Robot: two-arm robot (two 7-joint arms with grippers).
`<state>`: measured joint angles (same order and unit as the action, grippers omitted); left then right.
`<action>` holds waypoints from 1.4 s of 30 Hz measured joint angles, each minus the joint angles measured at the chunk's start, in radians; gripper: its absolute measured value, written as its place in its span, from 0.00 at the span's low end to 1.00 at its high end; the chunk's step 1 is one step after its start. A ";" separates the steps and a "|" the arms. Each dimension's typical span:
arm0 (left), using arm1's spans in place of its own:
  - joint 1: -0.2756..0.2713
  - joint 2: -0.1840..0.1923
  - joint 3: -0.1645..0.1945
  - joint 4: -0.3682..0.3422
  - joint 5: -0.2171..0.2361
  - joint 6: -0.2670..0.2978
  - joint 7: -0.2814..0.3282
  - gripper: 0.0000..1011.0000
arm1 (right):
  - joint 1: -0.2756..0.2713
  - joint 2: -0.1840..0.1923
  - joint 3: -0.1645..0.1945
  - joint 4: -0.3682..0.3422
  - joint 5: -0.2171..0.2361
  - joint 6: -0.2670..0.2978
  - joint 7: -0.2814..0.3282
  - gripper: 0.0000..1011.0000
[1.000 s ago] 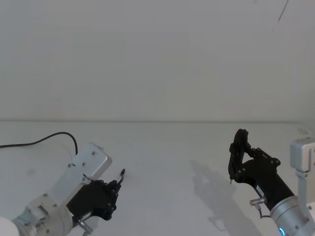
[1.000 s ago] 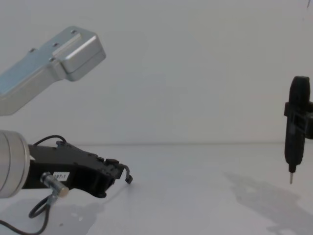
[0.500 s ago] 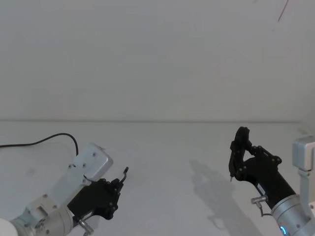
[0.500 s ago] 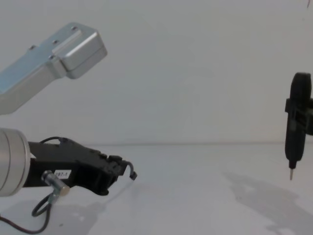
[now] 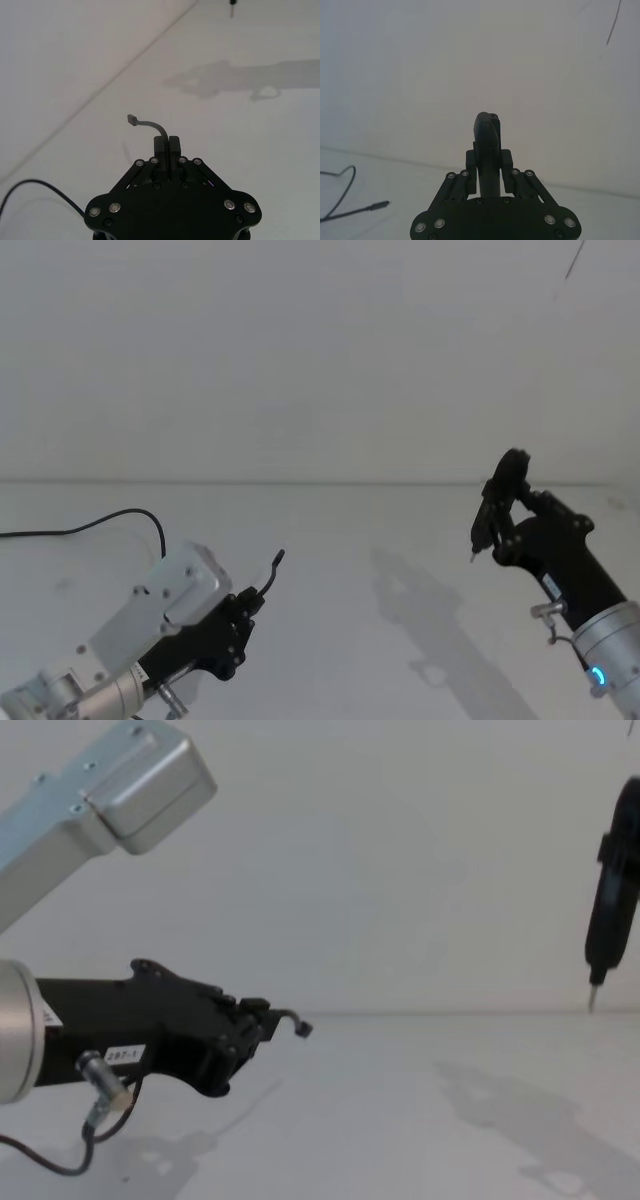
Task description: Pick up the data cable with the one hand.
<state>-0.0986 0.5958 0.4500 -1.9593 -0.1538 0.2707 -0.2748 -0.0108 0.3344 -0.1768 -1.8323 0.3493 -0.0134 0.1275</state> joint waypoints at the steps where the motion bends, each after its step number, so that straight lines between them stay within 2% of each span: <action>1: 0.002 0.003 0.000 -0.001 0.005 -0.012 -0.001 0.05 | 0.001 0.000 0.008 -0.011 0.007 -0.005 0.007 0.28; 5: 0.012 0.024 0.001 -0.007 0.037 -0.087 -0.009 0.05 | 0.004 -0.002 0.018 -0.026 0.019 -0.012 0.018 0.28; 6: 0.012 0.024 0.001 -0.007 0.037 -0.087 -0.009 0.05 | 0.004 -0.003 0.019 -0.028 0.023 -0.013 0.020 0.28; 7: 0.016 0.032 0.002 -0.008 0.050 -0.115 -0.011 0.05 | 0.005 -0.004 0.021 -0.030 0.025 -0.013 0.022 0.28; 10: 0.020 0.041 0.003 -0.010 0.068 -0.151 -0.012 0.05 | 0.008 -0.008 0.027 -0.038 0.038 -0.013 0.029 0.28; 13: 0.026 0.057 0.006 -0.011 0.103 -0.215 -0.013 0.05 | 0.010 -0.011 0.031 -0.043 0.049 -0.010 0.035 0.28; 22: 0.030 0.083 0.014 -0.007 0.189 -0.353 -0.010 0.05 | 0.033 -0.022 0.036 -0.046 0.105 0.025 0.069 0.28; 31: 0.019 0.100 0.030 0.015 0.295 -0.500 0.001 0.05 | 0.065 -0.024 0.028 -0.035 0.155 0.053 0.106 0.28; 34: 0.010 0.104 0.038 0.027 0.348 -0.566 0.008 0.05 | 0.078 -0.023 0.024 -0.030 0.169 0.058 0.119 0.28; 35: 0.010 0.104 0.038 0.027 0.348 -0.566 0.008 0.05 | 0.080 -0.023 0.023 -0.029 0.172 0.059 0.121 0.28; 42: -0.010 0.108 0.051 0.049 0.445 -0.677 0.026 0.05 | 0.103 -0.017 0.014 -0.023 0.197 0.069 0.147 0.28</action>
<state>-0.1085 0.7034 0.5011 -1.9098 0.2913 -0.4061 -0.2490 0.0920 0.3175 -0.1623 -1.8553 0.5458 0.0558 0.2747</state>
